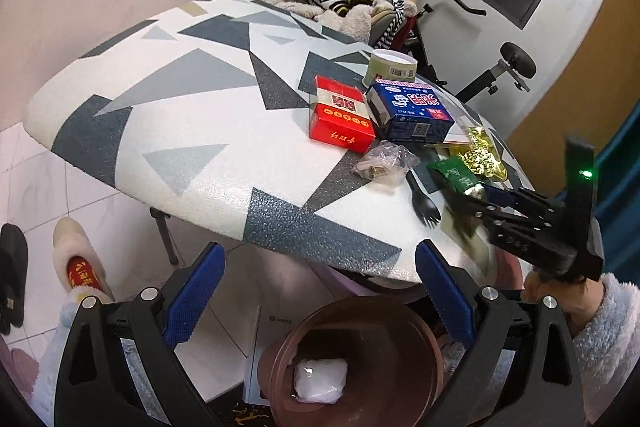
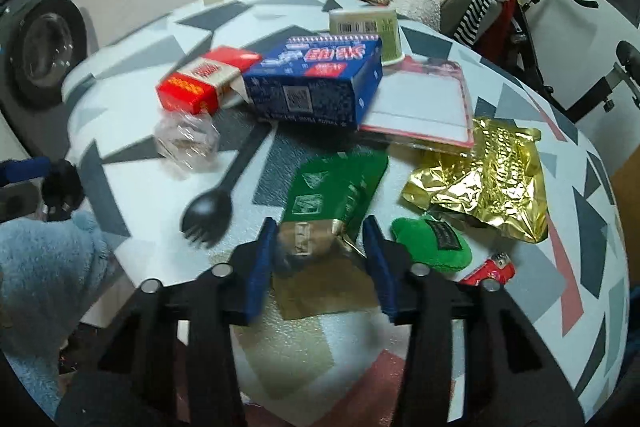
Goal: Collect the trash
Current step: 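Grasp the red cigarette box with the left gripper while the right gripper grasps the green packet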
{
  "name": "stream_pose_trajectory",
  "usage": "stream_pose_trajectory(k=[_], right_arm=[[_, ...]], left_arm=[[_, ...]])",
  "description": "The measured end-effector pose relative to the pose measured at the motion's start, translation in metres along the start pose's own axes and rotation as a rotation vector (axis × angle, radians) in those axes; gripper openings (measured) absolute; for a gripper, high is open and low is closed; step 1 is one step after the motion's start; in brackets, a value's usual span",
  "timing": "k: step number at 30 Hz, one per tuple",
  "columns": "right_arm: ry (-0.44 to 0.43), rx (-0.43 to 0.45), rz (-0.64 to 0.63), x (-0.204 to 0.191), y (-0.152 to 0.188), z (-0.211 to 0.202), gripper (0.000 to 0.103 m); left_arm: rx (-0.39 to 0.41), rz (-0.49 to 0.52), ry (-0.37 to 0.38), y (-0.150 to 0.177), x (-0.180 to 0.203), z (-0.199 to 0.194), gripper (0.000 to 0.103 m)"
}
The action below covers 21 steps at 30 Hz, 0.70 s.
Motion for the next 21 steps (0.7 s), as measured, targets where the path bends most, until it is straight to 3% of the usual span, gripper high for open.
stream_pose_trajectory(k=[4, 11, 17, 21], right_arm=[[-0.034, 0.076, 0.059, 0.007, -0.005, -0.023, 0.037], [-0.036, 0.188, 0.204, 0.034, -0.01, -0.06, 0.035], [-0.023, 0.251, 0.257, 0.053, -0.004, -0.087, 0.034], [-0.008, 0.266, 0.275, 0.063, 0.004, -0.1, 0.034]], left_arm=[[-0.026, 0.006, 0.004, -0.015, 0.0, 0.008, 0.093], [-0.073, 0.073, 0.012, -0.07, 0.018, 0.037, 0.087], [-0.155, 0.185, -0.058, -0.105, 0.033, 0.084, 0.08], [-0.243, 0.283, -0.112, -0.107, 0.04, 0.117, 0.066]])
Point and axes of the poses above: each gripper's, at about its wrist camera, not at the fingertips, and z roughly the way its jaws point, x to its right, y to its underside, the point moved 4 cm from there along z, roughly the way its jaws point, and after that the axes turned 5 degrees about z, right-handed, at the moved point
